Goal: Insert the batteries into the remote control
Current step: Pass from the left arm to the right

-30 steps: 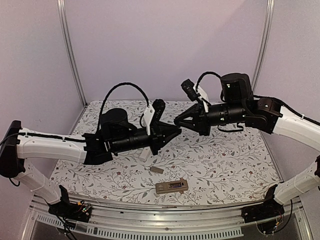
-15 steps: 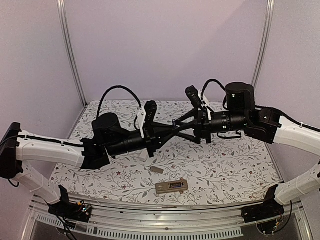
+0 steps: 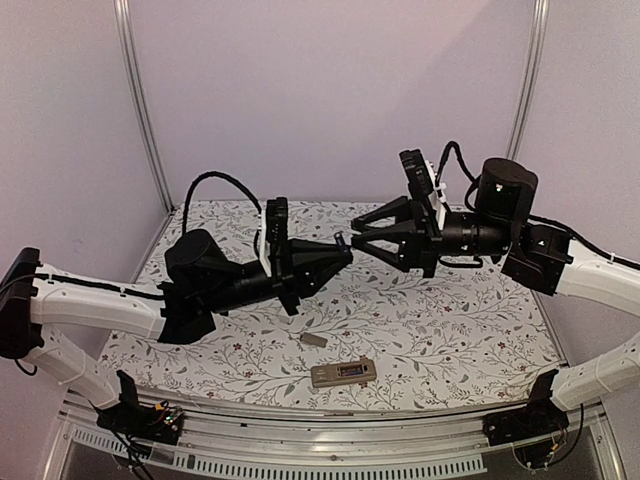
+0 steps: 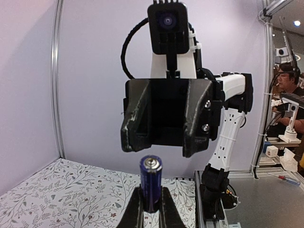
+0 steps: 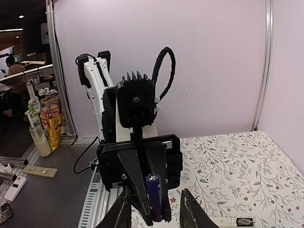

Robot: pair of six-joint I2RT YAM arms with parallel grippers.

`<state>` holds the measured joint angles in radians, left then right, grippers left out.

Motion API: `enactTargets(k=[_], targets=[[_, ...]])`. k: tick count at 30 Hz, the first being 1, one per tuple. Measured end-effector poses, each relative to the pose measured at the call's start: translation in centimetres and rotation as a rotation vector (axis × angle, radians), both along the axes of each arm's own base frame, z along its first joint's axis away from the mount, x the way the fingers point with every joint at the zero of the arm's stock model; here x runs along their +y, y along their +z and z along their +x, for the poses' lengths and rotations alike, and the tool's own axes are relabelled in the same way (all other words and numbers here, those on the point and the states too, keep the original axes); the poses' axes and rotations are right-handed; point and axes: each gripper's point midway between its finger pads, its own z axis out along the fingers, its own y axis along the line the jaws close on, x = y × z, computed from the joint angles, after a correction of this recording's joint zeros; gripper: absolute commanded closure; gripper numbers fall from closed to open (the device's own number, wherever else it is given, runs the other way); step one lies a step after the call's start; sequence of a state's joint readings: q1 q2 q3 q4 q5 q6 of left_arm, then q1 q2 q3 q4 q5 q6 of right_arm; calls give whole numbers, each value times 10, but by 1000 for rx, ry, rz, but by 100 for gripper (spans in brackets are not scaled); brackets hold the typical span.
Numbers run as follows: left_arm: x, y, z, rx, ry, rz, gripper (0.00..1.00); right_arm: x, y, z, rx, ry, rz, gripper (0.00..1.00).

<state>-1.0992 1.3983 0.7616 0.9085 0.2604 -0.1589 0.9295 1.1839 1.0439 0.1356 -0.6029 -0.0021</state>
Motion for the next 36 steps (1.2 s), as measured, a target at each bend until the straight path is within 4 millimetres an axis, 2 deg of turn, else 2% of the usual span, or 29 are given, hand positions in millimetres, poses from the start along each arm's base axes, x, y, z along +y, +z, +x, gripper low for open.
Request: enactTargets(k=[8, 13, 19, 27, 30, 33, 34, 35, 36], targets=[[0, 3, -2, -7, -3, -11, 100, 5, 1, -1, -13, 16, -2, 68], [0, 1, -1, -8, -2, -2, 100, 12, -2, 0, -8, 23, -11, 72], [-1, -1, -1, -7, -2, 8, 100, 20, -9, 3, 5, 31, -31, 86], [-1, -1, 0, -9, 3, 9, 100, 22, -12, 2, 13, 35, -40, 88], [-1, -2, 0, -7, 2, 11, 100, 22, -13, 3, 16, 34, -43, 98], [-1, -2, 0, 0, 0, 9, 100, 22, -12, 4, 9, 28, -45, 100], [-1, -1, 0, 0, 0, 7, 98, 22, -11, 4, 5, 25, -45, 100], [-1, -1, 0, 1, 0, 7, 77, 22, -11, 4, 5, 24, -46, 100], [-1, -1, 0, 2, 0, 7, 49, 22, -12, 5, 6, 23, -49, 100]])
